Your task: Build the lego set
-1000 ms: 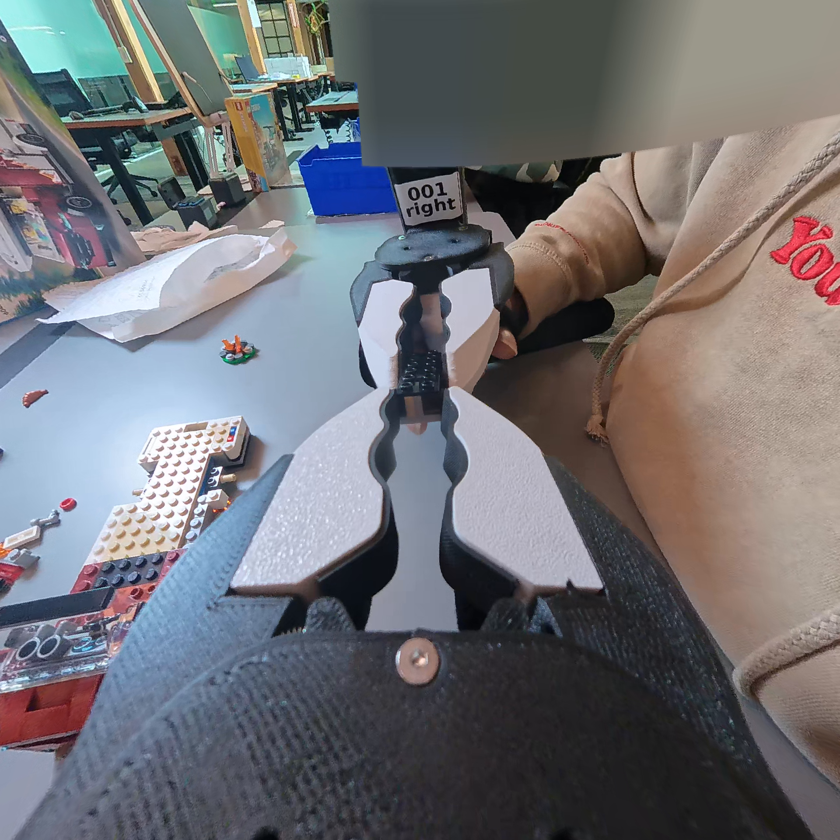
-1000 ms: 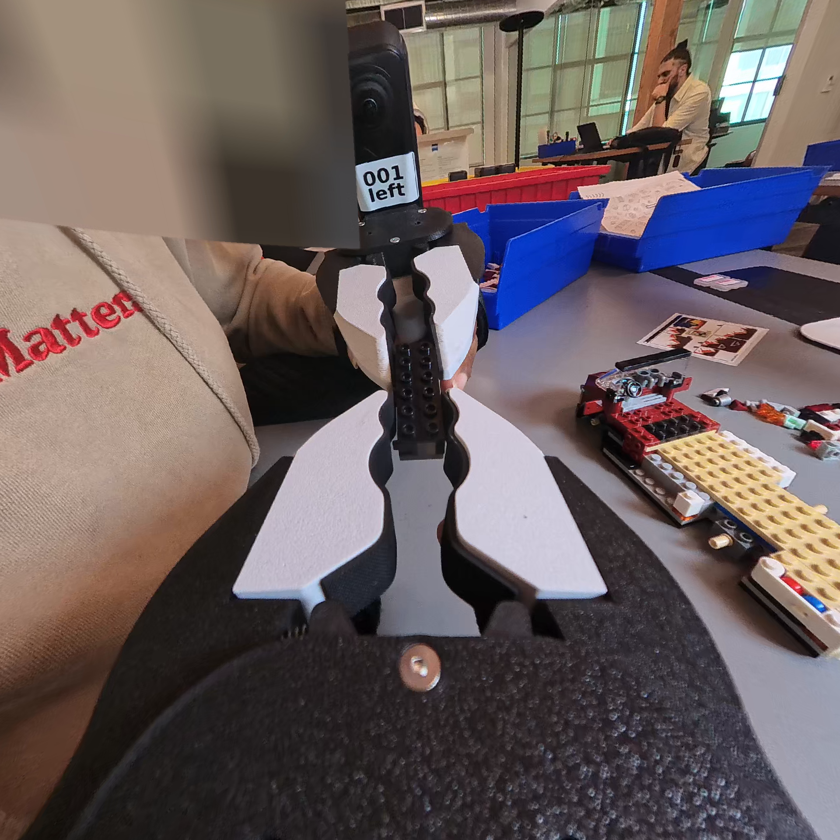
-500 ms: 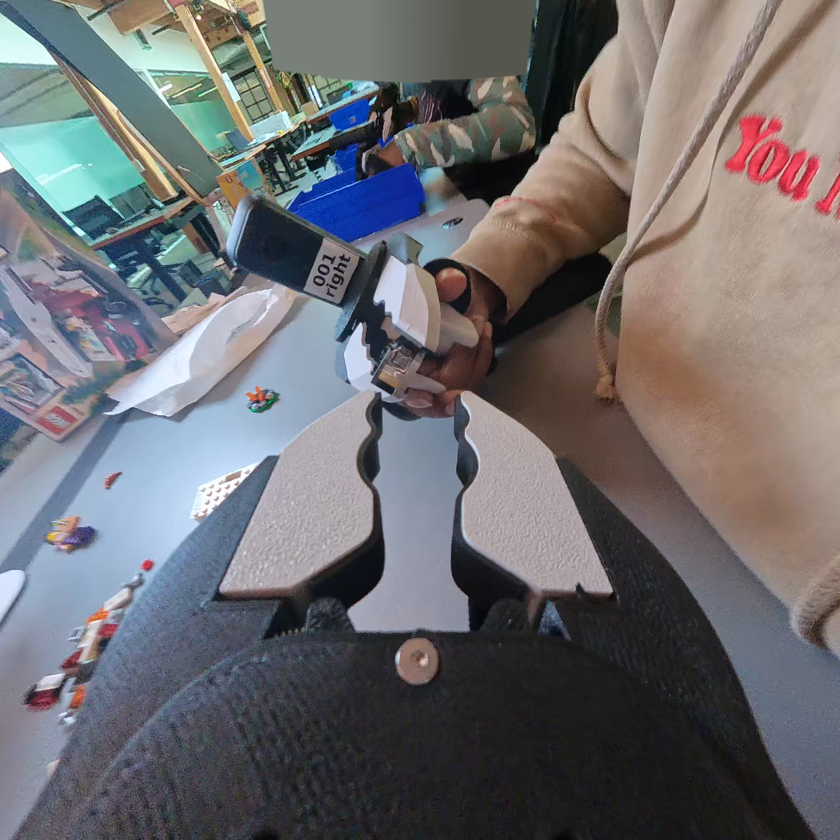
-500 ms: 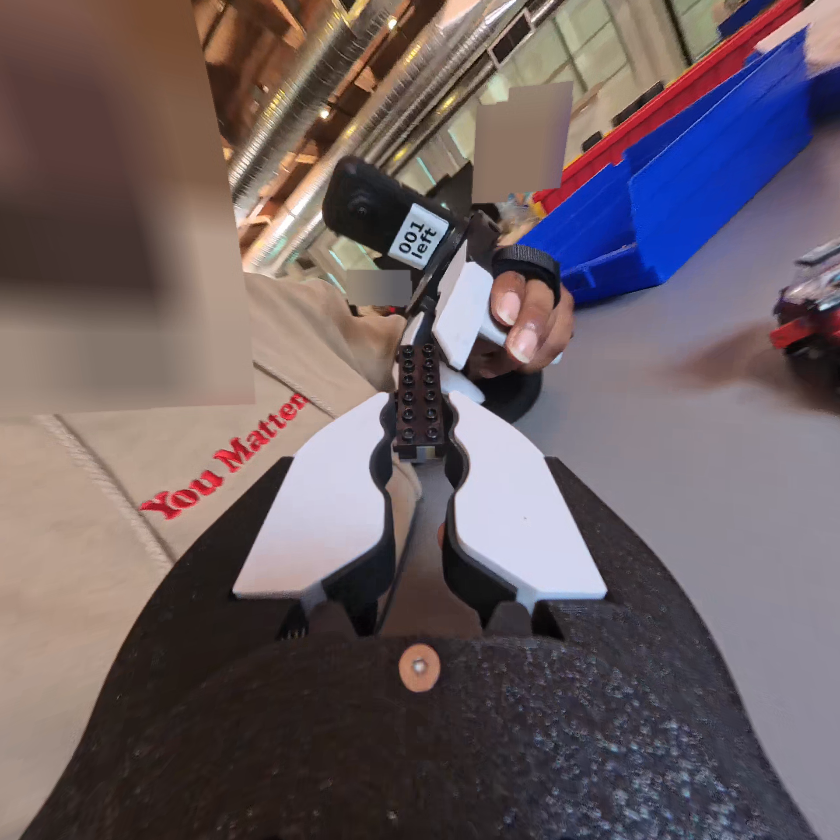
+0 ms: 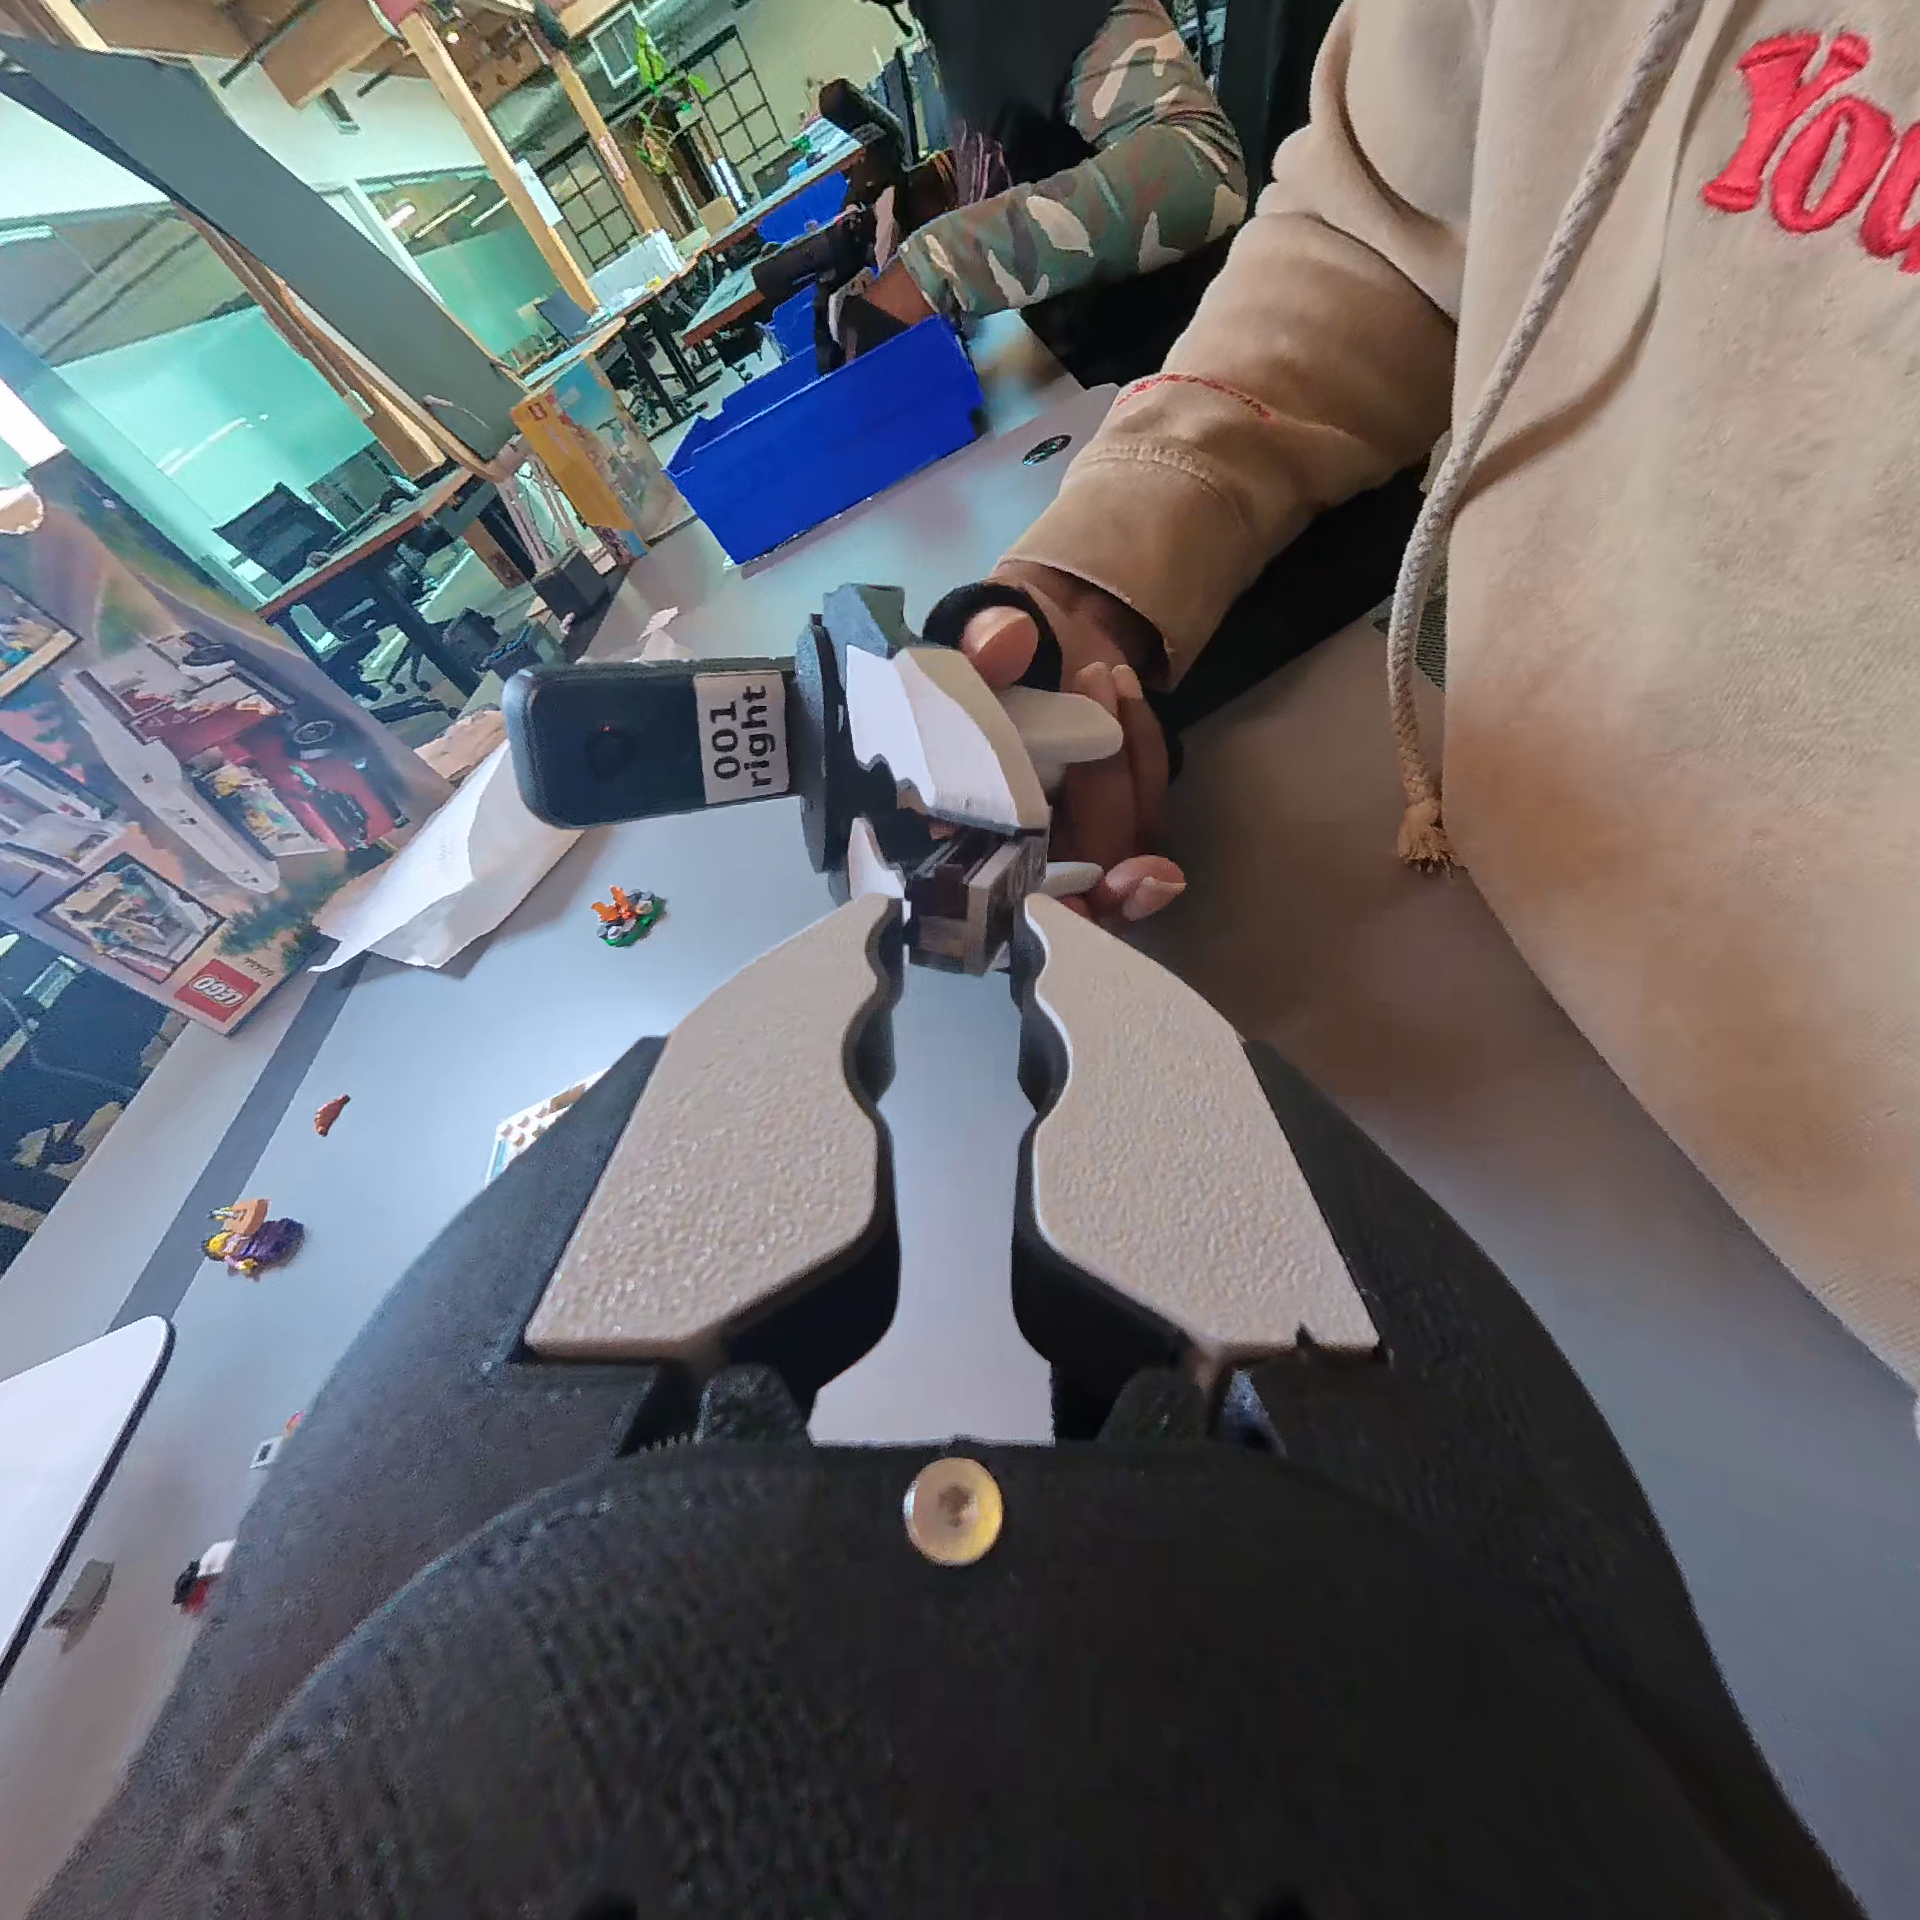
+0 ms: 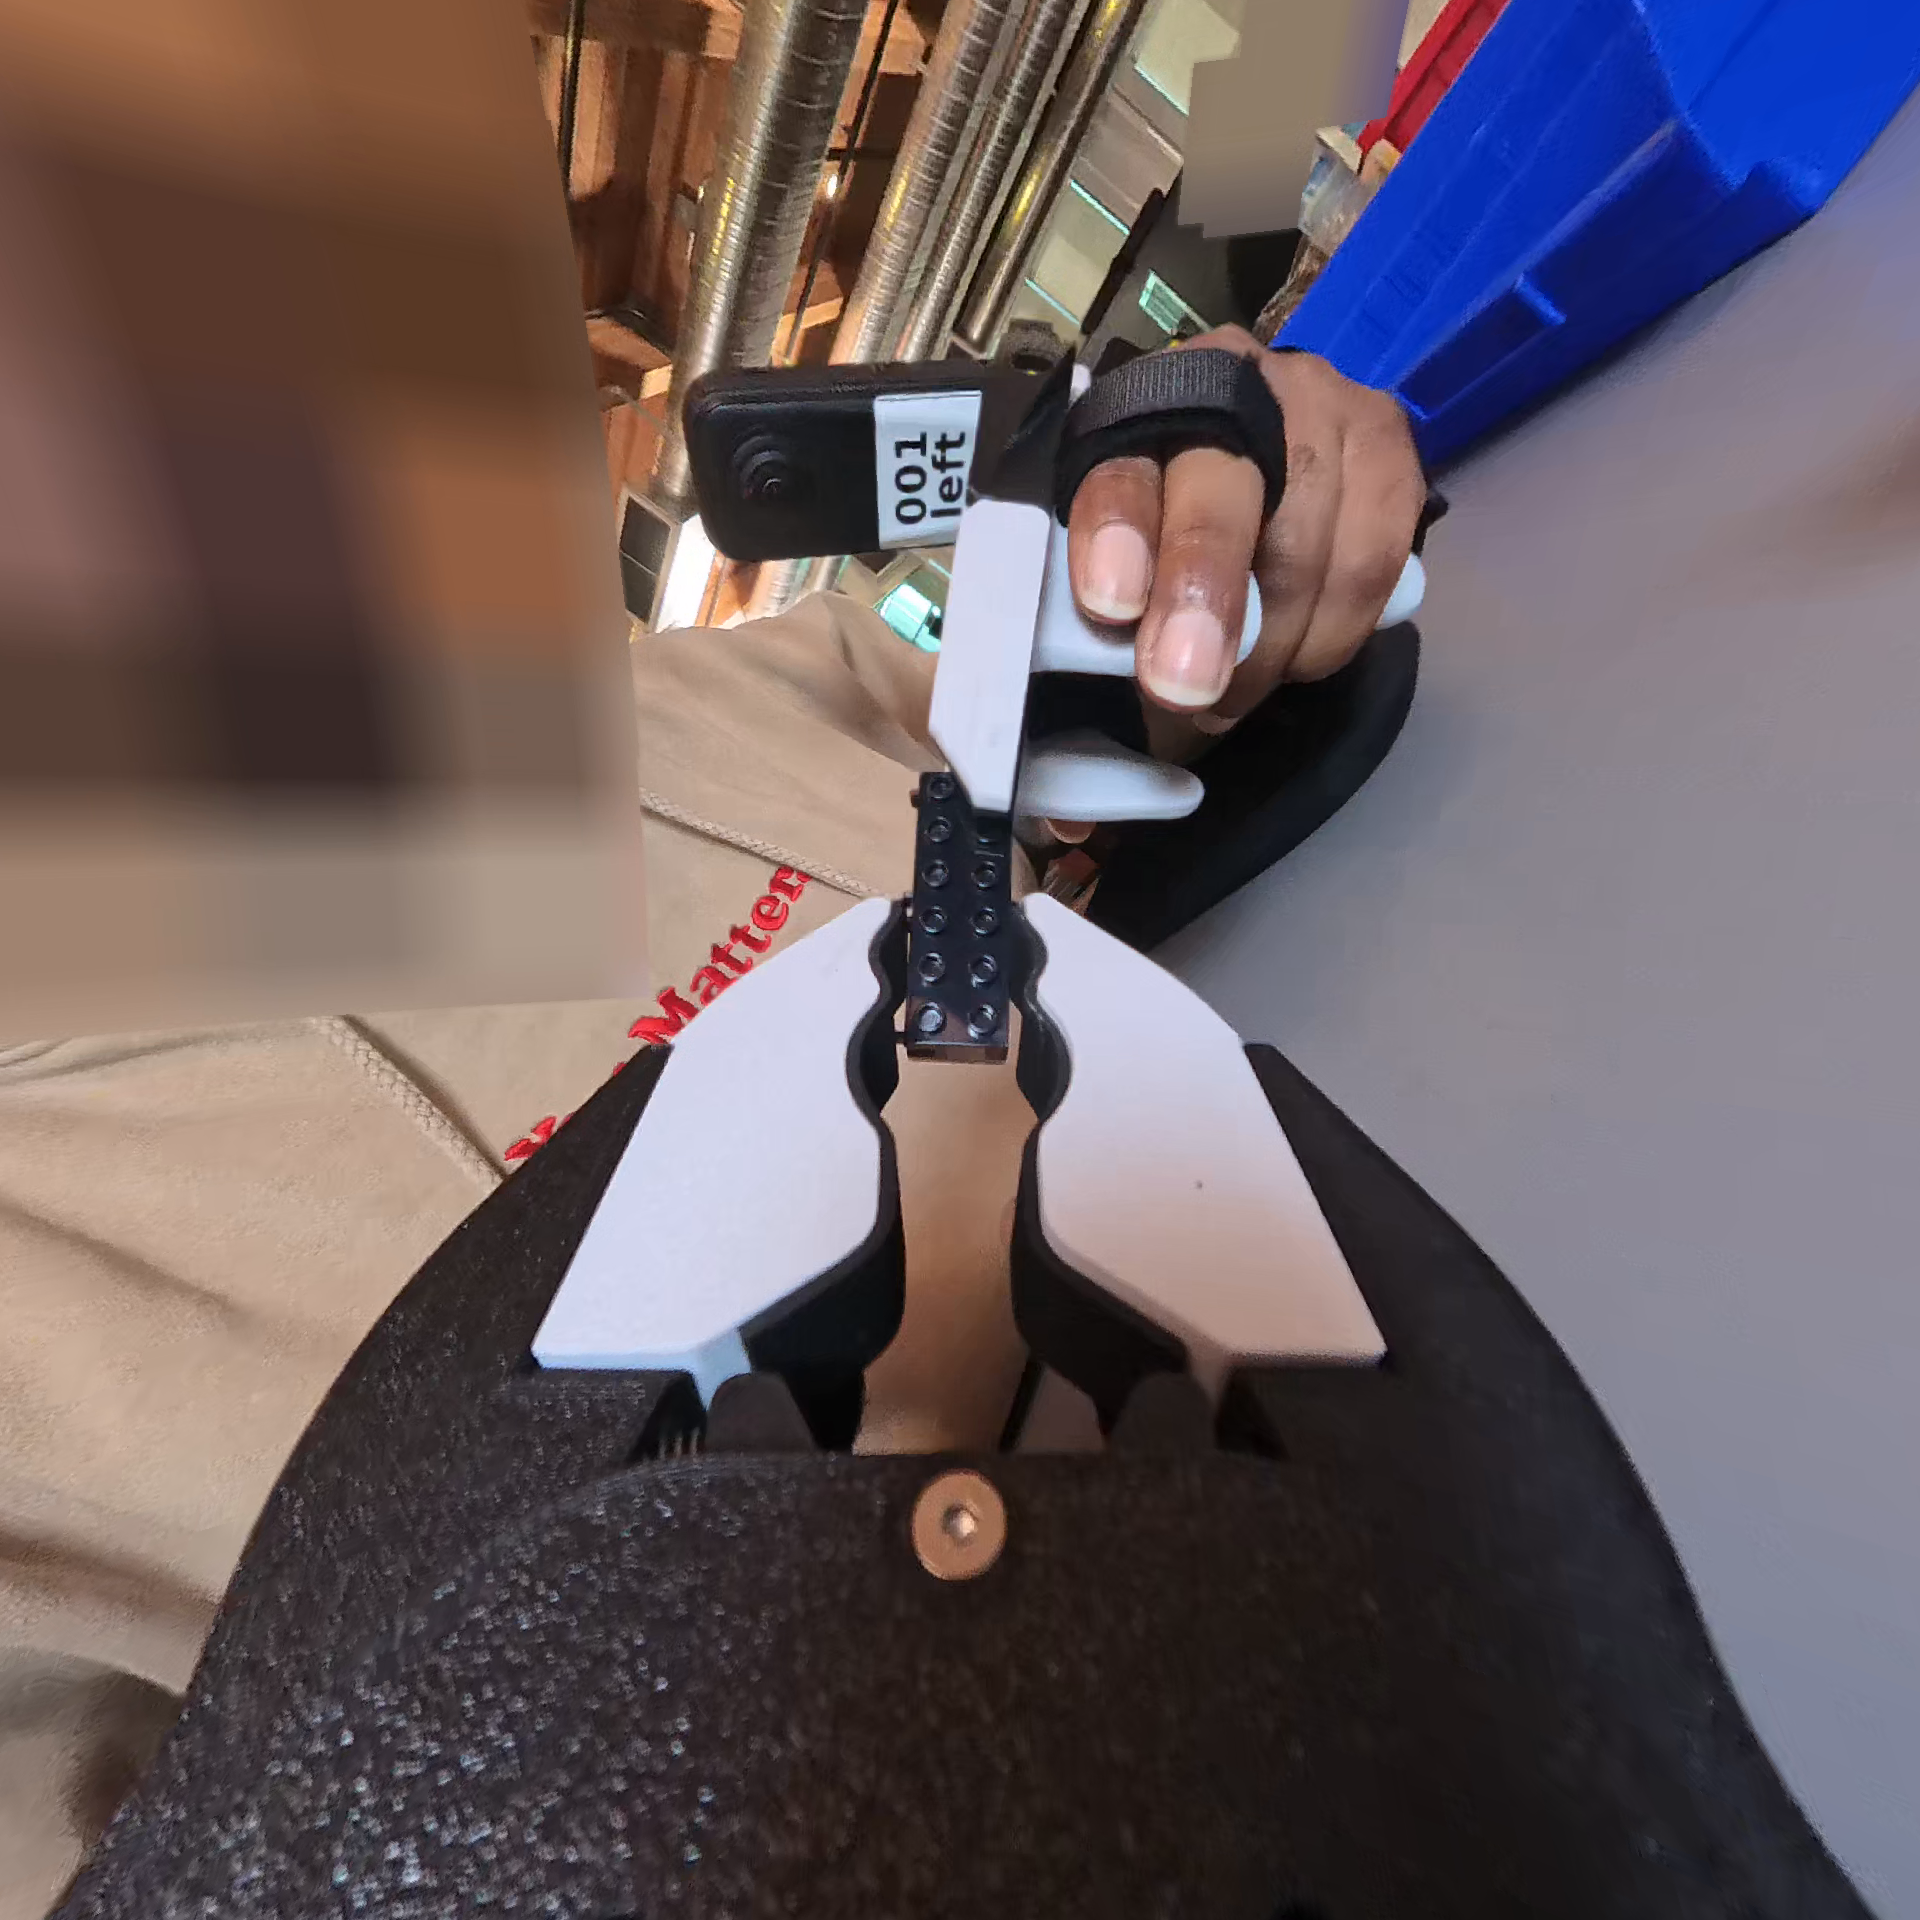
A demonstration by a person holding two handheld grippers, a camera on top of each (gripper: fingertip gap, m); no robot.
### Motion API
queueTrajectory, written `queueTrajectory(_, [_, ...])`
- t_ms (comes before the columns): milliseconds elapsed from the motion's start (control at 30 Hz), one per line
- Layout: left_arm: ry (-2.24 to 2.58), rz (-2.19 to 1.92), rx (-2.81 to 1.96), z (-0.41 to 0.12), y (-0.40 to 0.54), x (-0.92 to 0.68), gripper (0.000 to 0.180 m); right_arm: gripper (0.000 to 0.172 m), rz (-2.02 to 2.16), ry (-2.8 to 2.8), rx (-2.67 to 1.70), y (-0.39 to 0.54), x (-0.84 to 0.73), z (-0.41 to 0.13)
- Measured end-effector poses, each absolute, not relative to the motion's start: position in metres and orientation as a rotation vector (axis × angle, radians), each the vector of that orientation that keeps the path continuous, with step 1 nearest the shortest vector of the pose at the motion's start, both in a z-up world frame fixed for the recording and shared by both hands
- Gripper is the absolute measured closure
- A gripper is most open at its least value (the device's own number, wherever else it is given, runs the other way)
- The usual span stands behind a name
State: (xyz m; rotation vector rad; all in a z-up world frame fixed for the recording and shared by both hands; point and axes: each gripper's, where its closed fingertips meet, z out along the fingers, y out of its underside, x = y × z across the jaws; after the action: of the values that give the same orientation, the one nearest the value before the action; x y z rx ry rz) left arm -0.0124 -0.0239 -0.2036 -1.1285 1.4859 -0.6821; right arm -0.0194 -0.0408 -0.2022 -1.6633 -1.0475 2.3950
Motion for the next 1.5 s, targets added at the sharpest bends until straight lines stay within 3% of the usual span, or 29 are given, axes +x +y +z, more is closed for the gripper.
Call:
queueTrajectory(167, [1.397,-0.765,-1.238,-0.200,-0.011,-0.018,0.165,0.152,2.243,-0.937,-1.617,-0.019,-0.022,-0.195])
queueTrajectory(500, [0.755,-1.555,-1.454,-0.161,0.033,-0.049,0.165,0.137,1.235,-1.049,-1.272,0.021,-0.004,-0.166])
queueTrajectory(900, [0.555,-1.992,-1.285,-0.136,0.025,-0.058,0.165,0.138,1.055,-1.120,-1.214,0.014,-0.011,-0.165])
queueTrajectory(1167, [0.582,-1.952,-1.343,-0.146,0.026,-0.051,0.165,0.138,1.019,-1.147,-1.203,0.010,-0.014,-0.167])
queueTrajectory(1500, [0.881,-1.246,-1.731,-0.207,0.028,-0.017,0.165,0.136,0.436,-1.379,-1.131,0.029,-0.017,-0.203])
